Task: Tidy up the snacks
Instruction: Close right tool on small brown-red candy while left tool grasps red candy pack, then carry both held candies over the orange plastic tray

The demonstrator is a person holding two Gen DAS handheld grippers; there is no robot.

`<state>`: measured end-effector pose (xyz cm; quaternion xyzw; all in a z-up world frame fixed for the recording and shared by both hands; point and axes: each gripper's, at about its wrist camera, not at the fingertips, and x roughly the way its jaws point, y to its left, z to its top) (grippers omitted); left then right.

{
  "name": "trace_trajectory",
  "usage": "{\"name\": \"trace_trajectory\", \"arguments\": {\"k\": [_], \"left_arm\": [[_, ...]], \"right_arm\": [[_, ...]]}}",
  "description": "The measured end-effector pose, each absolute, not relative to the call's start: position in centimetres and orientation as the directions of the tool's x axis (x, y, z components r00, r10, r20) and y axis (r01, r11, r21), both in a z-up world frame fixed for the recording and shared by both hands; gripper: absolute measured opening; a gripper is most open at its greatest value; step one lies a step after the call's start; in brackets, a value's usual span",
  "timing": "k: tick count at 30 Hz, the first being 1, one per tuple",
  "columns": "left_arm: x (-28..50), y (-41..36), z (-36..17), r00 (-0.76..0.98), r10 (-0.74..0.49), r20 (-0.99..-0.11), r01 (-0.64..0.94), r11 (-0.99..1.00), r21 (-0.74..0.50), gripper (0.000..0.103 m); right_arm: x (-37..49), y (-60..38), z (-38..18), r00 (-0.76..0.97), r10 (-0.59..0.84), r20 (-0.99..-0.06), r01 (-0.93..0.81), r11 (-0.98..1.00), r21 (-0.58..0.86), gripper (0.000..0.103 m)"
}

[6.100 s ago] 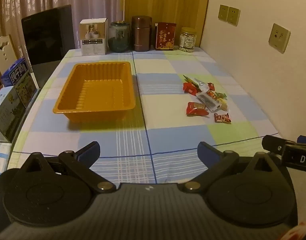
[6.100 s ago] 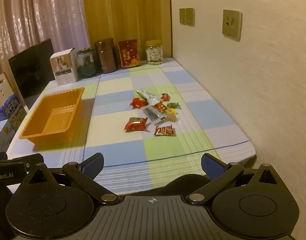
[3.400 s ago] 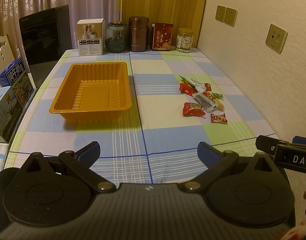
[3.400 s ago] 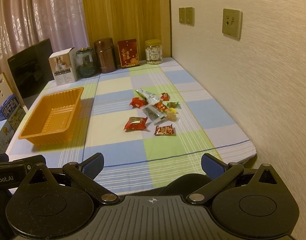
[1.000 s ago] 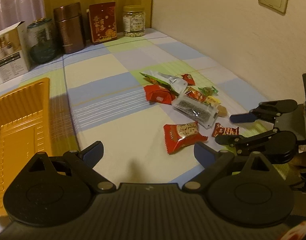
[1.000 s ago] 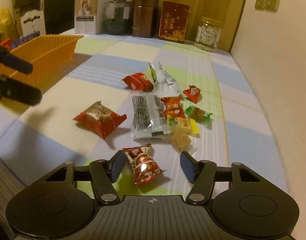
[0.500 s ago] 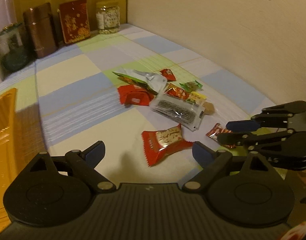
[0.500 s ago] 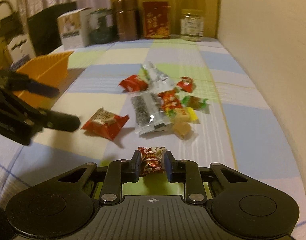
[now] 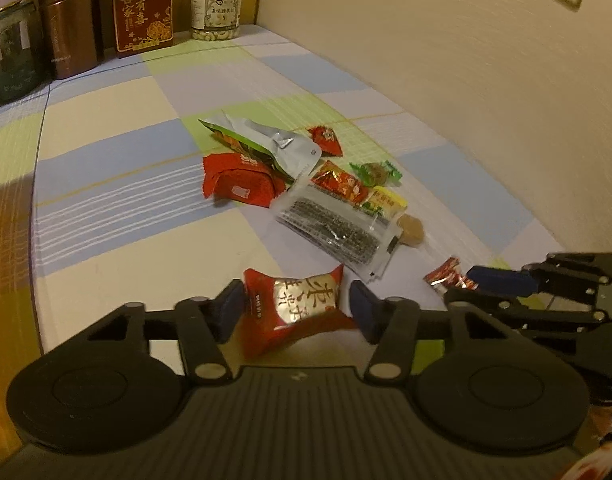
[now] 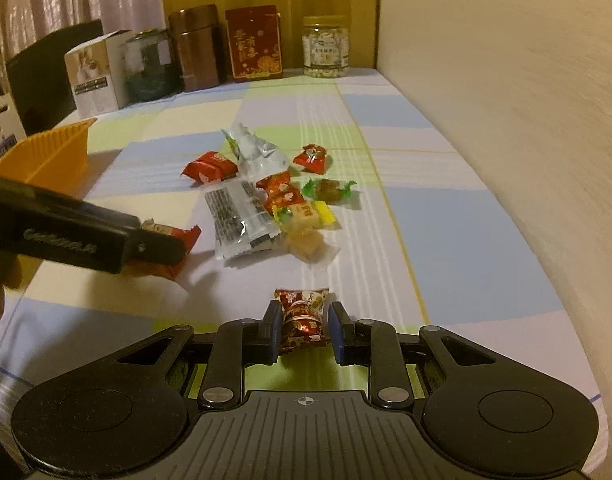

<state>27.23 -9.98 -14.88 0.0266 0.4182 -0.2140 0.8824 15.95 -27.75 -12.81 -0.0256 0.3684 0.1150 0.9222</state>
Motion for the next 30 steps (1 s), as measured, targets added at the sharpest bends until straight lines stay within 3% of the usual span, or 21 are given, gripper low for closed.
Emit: {"name": "trace_trajectory", "arguments": {"k": [19, 30], "left_arm": [[26.3, -9.1, -13.3, 0.573, -0.345, -0.743, 0.402, 0.909, -0.112, 0.039], [22.9, -4.9, -7.3, 0.652, -0.325, -0.685, 0.315, 0.938, -0.144, 0.039]], "right_arm": [[16.2, -26.5, -12.5, 0.695, 0.173, -0.698, -0.24, 0.971, 0.002, 0.023], [14.7, -24.5, -5.1, 0.751, 0.23, -0.619, -0.24, 0.968, 0.069, 0.023]]}}
